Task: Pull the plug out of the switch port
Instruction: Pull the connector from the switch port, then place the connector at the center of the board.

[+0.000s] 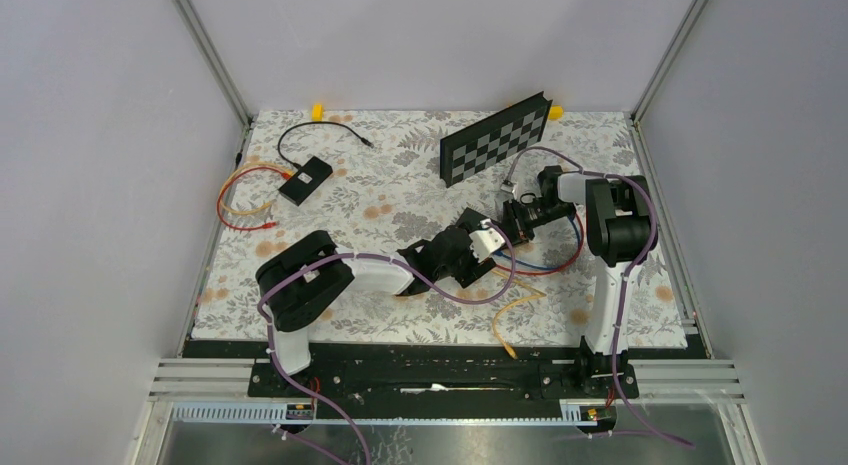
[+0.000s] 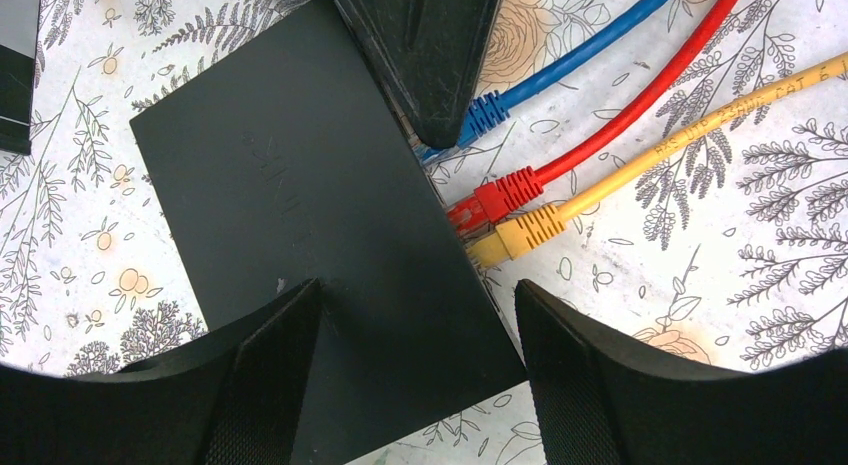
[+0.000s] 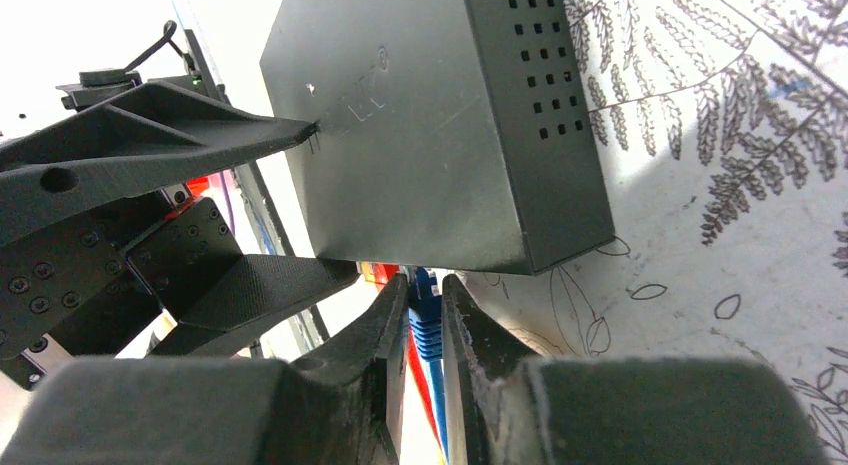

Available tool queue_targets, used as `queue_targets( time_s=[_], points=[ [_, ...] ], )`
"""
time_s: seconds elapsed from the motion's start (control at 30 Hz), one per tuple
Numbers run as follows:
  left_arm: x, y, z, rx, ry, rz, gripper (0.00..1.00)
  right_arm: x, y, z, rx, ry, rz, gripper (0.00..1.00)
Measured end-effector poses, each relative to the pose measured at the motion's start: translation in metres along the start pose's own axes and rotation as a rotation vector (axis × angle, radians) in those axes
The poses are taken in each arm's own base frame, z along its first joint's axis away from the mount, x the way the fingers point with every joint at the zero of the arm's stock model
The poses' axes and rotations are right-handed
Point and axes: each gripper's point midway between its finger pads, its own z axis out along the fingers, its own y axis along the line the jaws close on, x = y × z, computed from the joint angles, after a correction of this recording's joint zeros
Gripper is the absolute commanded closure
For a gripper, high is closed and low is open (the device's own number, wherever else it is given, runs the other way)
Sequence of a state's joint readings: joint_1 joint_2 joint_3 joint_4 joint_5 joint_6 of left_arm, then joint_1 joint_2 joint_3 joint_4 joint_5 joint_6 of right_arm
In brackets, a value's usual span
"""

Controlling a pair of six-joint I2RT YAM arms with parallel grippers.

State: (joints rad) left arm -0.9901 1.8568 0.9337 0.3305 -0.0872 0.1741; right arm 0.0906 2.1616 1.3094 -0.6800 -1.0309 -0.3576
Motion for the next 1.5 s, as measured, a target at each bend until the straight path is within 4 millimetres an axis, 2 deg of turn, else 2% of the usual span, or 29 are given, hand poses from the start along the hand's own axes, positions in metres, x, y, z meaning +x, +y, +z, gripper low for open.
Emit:
queue_targets(
  time_s=[0.5, 0.7, 1.07, 1.3, 1.5],
  points=[
    [-0.001, 0.000, 0.001, -0.006, -0.006, -0.011, 0.26, 0.008, 0.000, 0.002, -0.051, -0.039, 0.080, 1.00],
    [-0.001, 0.000, 0.001, -0.006, -0.006, -0.011, 0.26, 0.009, -0.003, 0.000, -0.017, -0.033, 0.066, 1.00],
    [-0.002, 0.000, 0.001, -0.004, -0.008, -0.011, 0.24, -0.006, -0.018, -0.030, 0.065, -0.060, -0.002, 1.00],
    [0.002, 0.003, -0.007, 0.006, 0.022, -0.017, 0.15, -0.017, 0.002, -0.041, 0.041, -0.103, -0.019, 1.00],
    [0.001, 0.014, -0.021, 0.029, 0.044, -0.024, 0.10, -0.056, 0.034, -0.060, 0.013, -0.212, -0.083, 1.00]
  ],
)
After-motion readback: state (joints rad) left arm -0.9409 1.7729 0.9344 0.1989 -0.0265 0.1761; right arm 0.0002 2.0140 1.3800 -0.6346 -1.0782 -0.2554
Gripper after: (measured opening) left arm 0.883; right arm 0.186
